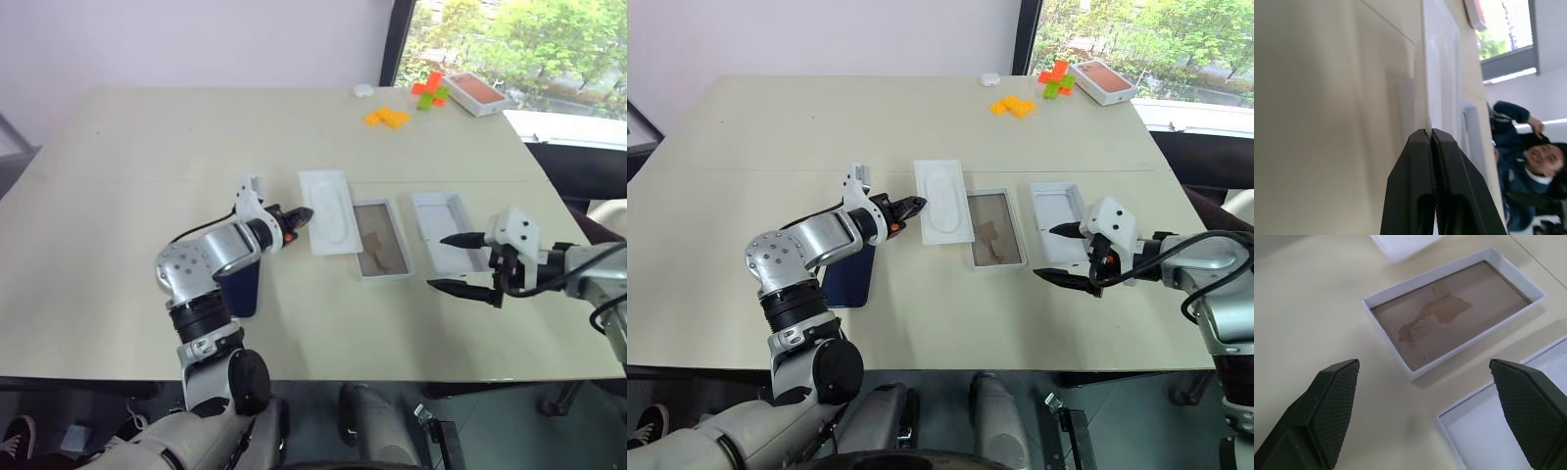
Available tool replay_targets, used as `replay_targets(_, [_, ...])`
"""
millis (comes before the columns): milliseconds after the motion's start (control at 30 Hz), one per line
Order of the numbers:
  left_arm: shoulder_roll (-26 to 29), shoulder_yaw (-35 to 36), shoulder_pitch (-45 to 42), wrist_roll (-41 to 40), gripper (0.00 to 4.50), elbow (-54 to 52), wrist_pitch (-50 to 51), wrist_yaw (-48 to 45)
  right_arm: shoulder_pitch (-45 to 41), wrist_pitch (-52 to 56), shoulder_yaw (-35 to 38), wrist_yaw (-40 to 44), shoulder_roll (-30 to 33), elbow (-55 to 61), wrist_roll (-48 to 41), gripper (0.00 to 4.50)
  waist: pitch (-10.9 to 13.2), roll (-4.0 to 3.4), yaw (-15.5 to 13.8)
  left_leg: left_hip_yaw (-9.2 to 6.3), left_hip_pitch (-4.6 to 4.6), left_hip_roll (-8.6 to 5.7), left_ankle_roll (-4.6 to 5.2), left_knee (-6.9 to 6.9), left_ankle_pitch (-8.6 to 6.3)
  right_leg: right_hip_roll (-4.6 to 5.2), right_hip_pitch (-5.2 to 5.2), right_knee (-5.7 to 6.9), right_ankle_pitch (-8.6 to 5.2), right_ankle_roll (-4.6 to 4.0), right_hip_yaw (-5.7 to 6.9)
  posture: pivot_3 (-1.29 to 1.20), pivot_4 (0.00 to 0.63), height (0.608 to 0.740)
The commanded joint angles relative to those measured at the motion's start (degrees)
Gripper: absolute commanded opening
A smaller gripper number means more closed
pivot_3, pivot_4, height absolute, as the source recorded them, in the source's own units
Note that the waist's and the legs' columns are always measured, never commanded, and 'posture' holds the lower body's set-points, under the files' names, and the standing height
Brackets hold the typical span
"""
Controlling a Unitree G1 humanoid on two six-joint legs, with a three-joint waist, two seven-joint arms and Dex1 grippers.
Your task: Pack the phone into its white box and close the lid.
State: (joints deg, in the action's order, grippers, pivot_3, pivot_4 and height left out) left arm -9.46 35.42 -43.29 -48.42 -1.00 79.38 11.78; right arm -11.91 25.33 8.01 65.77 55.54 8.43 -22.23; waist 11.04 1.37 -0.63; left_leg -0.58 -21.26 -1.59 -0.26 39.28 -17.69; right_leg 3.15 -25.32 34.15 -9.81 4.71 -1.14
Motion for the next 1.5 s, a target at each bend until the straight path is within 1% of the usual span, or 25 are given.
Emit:
replay_targets(33, [-7.28, -4.45, -0.13, -1.4, 0.03, 1.08, -2.73, -0.39, -0.2, -0.67, 2.02, 0.17, 0.99, 1.39, -0.75, 4.5, 0.0, 0.0, -0.05, 0.01, -0.01, -0.01, 0.0, 0.0, 0.0, 0.0, 0.0, -0.01, 0.0, 0.0, -0.01, 0.0, 0.15, 0.74])
replay_targets(167, [-7.38, -5.5, -1.25, -4.8, 0.03, 4.85, -3.87, -1.46, -0.12, -0.08, 2.0, -0.62, 0.65, 2.51, -0.83, 4.5, 0.0, 0.0, -0.1, 0.0, -0.04, -0.02, 0.03, 0.0, -0.02, 0.01, 0.0, -0.05, -0.01, 0.0, -0.02, 0.0, 0.15, 0.74])
replay_targets(367, [-5.42, -7.8, -0.84, -9.84, 0.03, 8.36, -0.42, -3.23, 0.5, 0.17, 2.56, -1.71, 0.66, 3.52, -0.8, 4.5, 0.0, 0.0, -0.08, 0.0, -0.03, -0.04, 0.03, 0.0, -0.01, 0.01, 0.0, -0.03, -0.01, 0.0, -0.02, 0.0, 0.15, 0.74])
replay_targets(567, [-3.63, -13.48, -1.02, -4.73, 0.03, 13.49, -8.96, -6.01, -0.05, 0.18, 1.77, -2.35, 0.03, 3.74, -0.76, 4.5, -0.01, -0.01, -0.1, 0.01, -0.02, -0.06, 0.03, 0.0, -0.01, 0.01, 0.0, -0.03, -0.01, -0.01, -0.02, 0.0, 0.15, 0.74])
replay_targets(700, [-3.39, -15.3, -1.35, -4.9, 0.03, 15.07, -11.64, -8.03, -0.52, -0.11, 1.49, -2.47, 0.05, 3.4, -0.51, 4.5, 0.0, -0.01, -0.08, 0.0, -0.03, -0.11, 0.03, 0.0, -0.01, 0.01, 0.0, -0.04, -0.01, -0.01, -0.03, 0.0, 0.15, 0.74])
replay_targets(767, [-2.8, -13.75, -2.18, -6.21, 0.03, 15.68, -13.13, -7.69, -1.04, -0.77, 1.22, -3.15, -0.17, 3.1, 0.22, 4.5, 0.0, -0.01, -0.03, 0.0, -0.03, -0.11, 0.03, 0.0, -0.01, 0.01, 0.0, -0.04, -0.01, -0.01, -0.03, 0.0, 0.15, 0.74])
replay_targets(833, [-0.8, -13.45, -2.18, -6.6, 0.03, 14.46, -14.09, -8.79, -1.13, 0.39, 1.21, -3.45, -0.7, 3.67, -0.73, 4.5, 0.0, -0.01, -0.05, 0.0, -0.02, -0.08, 0.03, 0.0, -0.01, 0.01, 0.0, -0.03, -0.01, -0.01, -0.04, 0.0, 0.15, 0.74])
replay_targets(900, [3.13, -12.35, -1.7, -9.01, 0.03, 11.49, -10.79, -9.81, -0.52, 0.8, 0.99, -3.4, -1.02, 4.43, -1.24, 4.5, 0.0, 0.0, -0.05, 0.0, -0.03, -0.08, 0.03, 0.0, -0.01, 0.01, 0.0, -0.03, -0.01, -0.01, -0.03, 0.0, 0.15, 0.74])
replay_targets(1000, [5.84, -10.74, -1.45, -12.12, 0.03, 9.47, -7.85, -9.54, 0.03, 0.89, 0.72, -3.31, -1.17, 4.81, -1.45, 4.5, -0.01, -0.01, 0.11, -0.02, -0.02, 0.02, 0.04, 0.0, -0.02, 0.0, -0.01, -0.02, -0.01, -0.01, -0.03, 0.0, 0.15, 0.74])
replay_targets(1067, [10.93, -10.2, 0.91, -14.89, 0.03, 4.94, -3.97, -11.62, -1.29, 0.41, -2.86, -4.39, -2.85, 5.85, 0.07, 4.5, 0.0, 0.0, 0.34, -0.01, -0.01, 0.04, 0.03, 0.0, -0.01, 0.0, -0.01, -0.01, -0.01, -0.01, -0.03, 0.0, 0.15, 0.74])
replay_targets(1133, [14.3, -10.48, 2.7, -16.09, 0.03, 2.62, -1.99, -13.2, -2.75, 1.53, -5.05, -5.62, -4.23, 6.26, 0.73, 4.5, -0.03, -0.04, 0.71, -0.01, 0.02, 0.12, 0.03, 0.0, -0.01, -0.07, -0.01, 0.02, -0.01, -0.01, -0.05, 0.0, 0.15, 0.74])
replay_targets(1267, [24.43, -14.55, 7.99, -12.96, 0.03, -0.79, -4.64, -24.01, -6.71, 4.77, -10.02, -8.18, -7.1, 5.9, 2.86, 4.5, -0.03, -0.05, 1.26, -0.04, 0.03, 0.12, -0.04, -0.01, 0.03, -0.09, -0.02, 0.08, -0.01, -0.02, -0.05, 0.0, 0.15, 0.74])
replay_targets(1300, [25.71, -15.29, 8.61, -12.61, 0.03, -1.24, -5.28, -25.59, -7.05, 5.25, -10.33, -8.22, -7.41, 6.02, 2.67, 4.5, -0.03, -0.05, 1.26, -0.06, 0.03, 0.12, -0.05, -0.01, 0.03, -0.1, -0.03, 0.08, -0.01, -0.03, -0.05, 0.0, 0.15, 0.74])
replay_targets(1367, [28.24, -13.44, 9.44, -13.71, 0.03, 0.06, -6.45, -28.67, -8.34, 6.07, -12.18, -8.64, -8.42, 6.46, 3.24, 4.5, -0.03, -0.05, 0.98, -0.09, -0.01, 0.12, -0.05, -0.01, 0.03, -0.09, -0.05, 0.07, -0.01, -0.04, -0.04, 0.0, 0.15, 0.74])
replay_targets(1433, [30.27, -10.85, 9.14, -15.69, 0.03, 2.22, -5.47, -29.83, -9.42, 6.64, -14.08, -8.52, -8.99, 6.84, 3.79, 4.5, -0.02, -0.04, 1.04, -0.12, -0.04, 0.12, -0.05, 0.0, 0.03, -0.08, -0.04, 0.02, 0.0, -0.06, -0.01, 0.0, 0.15, 0.74])
replay_targets(1500, [31.71, -10.56, 9.26, -15.46, 0.03, 2.05, -6.88, -31.92, -10.09, 6.2, -15.76, -7.88, -8.79, 6.2, 5.15, 4.5, -0.02, -0.04, 1.07, -0.12, -0.03, 0.11, -0.04, 0.0, 0.03, -0.06, -0.05, 0.02, 0.0, -0.06, 0.0, 0.0, 0.15, 0.74])
